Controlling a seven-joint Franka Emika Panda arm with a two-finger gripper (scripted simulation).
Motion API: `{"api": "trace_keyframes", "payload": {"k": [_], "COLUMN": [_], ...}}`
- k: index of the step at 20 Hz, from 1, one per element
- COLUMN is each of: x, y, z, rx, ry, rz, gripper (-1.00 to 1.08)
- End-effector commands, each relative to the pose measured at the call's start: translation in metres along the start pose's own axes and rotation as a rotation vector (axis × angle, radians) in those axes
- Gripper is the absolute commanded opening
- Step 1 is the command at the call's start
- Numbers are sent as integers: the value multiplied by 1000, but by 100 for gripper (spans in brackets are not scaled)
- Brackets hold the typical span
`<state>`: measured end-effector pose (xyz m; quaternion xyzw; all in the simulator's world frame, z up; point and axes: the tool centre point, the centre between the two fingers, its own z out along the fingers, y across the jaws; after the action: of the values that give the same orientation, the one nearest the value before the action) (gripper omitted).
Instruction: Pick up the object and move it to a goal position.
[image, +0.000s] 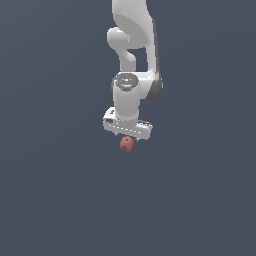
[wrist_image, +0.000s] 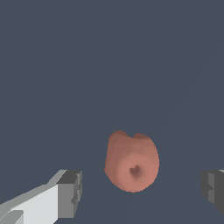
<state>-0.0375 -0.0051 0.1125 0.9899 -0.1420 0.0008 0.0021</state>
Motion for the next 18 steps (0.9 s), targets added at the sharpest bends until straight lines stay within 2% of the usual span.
{"api": "trace_keyframes", "payload": {"k": [1, 9, 18], "x": [-5, -15, -16], "y": [1, 4, 4], "z": [8, 22, 31], "rx": [2, 4, 3], "ry": [-1, -2, -3], "rz": [52, 140, 143], "gripper": [100, 100, 100]}}
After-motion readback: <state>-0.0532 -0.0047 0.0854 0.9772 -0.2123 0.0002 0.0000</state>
